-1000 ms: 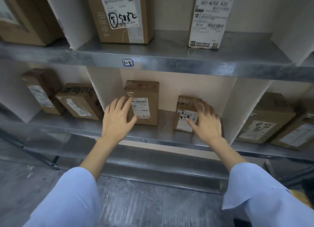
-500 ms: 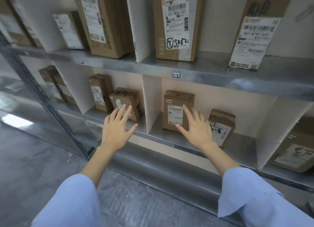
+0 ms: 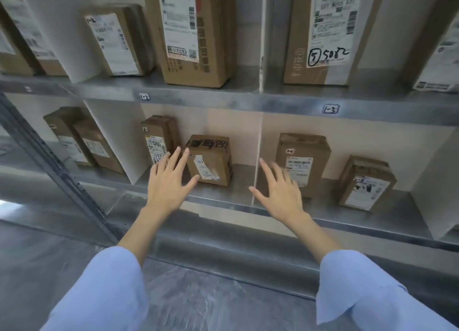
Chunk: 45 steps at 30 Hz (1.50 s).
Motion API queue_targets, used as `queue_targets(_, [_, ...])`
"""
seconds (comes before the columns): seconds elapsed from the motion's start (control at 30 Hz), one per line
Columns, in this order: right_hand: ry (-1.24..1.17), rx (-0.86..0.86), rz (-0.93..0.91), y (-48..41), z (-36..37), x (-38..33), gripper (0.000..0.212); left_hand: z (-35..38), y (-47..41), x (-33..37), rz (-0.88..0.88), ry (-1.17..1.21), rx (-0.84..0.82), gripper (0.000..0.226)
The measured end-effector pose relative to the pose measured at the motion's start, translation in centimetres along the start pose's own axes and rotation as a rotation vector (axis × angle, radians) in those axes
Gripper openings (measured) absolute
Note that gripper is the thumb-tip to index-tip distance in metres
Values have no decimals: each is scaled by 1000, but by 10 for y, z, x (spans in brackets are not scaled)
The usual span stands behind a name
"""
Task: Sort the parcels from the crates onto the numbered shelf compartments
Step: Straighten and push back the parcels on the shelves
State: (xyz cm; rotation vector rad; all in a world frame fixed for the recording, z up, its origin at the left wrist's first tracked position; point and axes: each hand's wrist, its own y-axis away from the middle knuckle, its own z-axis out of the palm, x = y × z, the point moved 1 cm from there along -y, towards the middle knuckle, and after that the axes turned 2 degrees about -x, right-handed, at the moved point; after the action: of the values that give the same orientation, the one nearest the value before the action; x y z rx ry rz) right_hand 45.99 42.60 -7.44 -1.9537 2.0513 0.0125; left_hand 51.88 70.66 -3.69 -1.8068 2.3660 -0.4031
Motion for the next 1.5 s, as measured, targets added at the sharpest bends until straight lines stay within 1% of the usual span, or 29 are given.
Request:
queue_targets(0.07, [-27, 24, 55, -1, 9, -24, 78, 5, -11, -27, 35, 12, -21, 72])
queue_targets(0.2, [-68, 63, 176, -4, 25, -74, 81, 9, -28, -83, 87, 10, -52, 80])
queue_targets(0.33, [-137, 147, 389, -21, 30, -106, 84, 19, -50, -127, 91, 41, -67, 84])
queue_targets(0.43, [-245, 164, 520, -35, 40, -129, 88, 31, -65, -146, 84, 74, -59, 83])
queue_targets(0.63, [-328, 167, 601, -60, 61, -164, 89, 53, -92, -158, 60, 103, -83, 80])
queue_targets(0.73, [-324, 180, 607, -70, 67, -169, 87, 56, -107, -158, 66, 84, -50, 84])
queue_targets(0.8, [-308, 199, 569, -74, 73, -169, 86, 59, -120, -159, 51, 87, -27, 84])
queue_targets(0.9, [-233, 203, 447, -80, 87, -174, 86, 64, -132, -159, 34, 85, -32, 76])
queue_targets(0.97, [-238, 174, 425, -92, 91, -175, 89, 64, -140, -163, 48, 69, -5, 69])
queue_targets(1.03, [-206, 151, 406, -108, 92, -169, 94, 61, -150, -169, 69, 94, 33, 66])
queue_targets(1.1, [-149, 146, 383, -123, 90, -160, 98, 59, -161, -177, 106, 154, 78, 73])
queue_targets(1.2, [-104, 104, 357, -138, 92, -154, 101, 62, -172, -188, 136, 197, 73, 85])
queue_targets(1.27, [-112, 93, 321, -142, 99, -151, 99, 66, -174, -193, 146, 225, 73, 85])
queue_targets(1.37, [-147, 103, 332, -148, 110, -150, 94, 72, -180, -201, 162, 257, 51, 82])
queue_targets(1.5, [-181, 181, 308, -151, 117, -148, 77, 76, -183, -209, 196, 318, 82, 76])
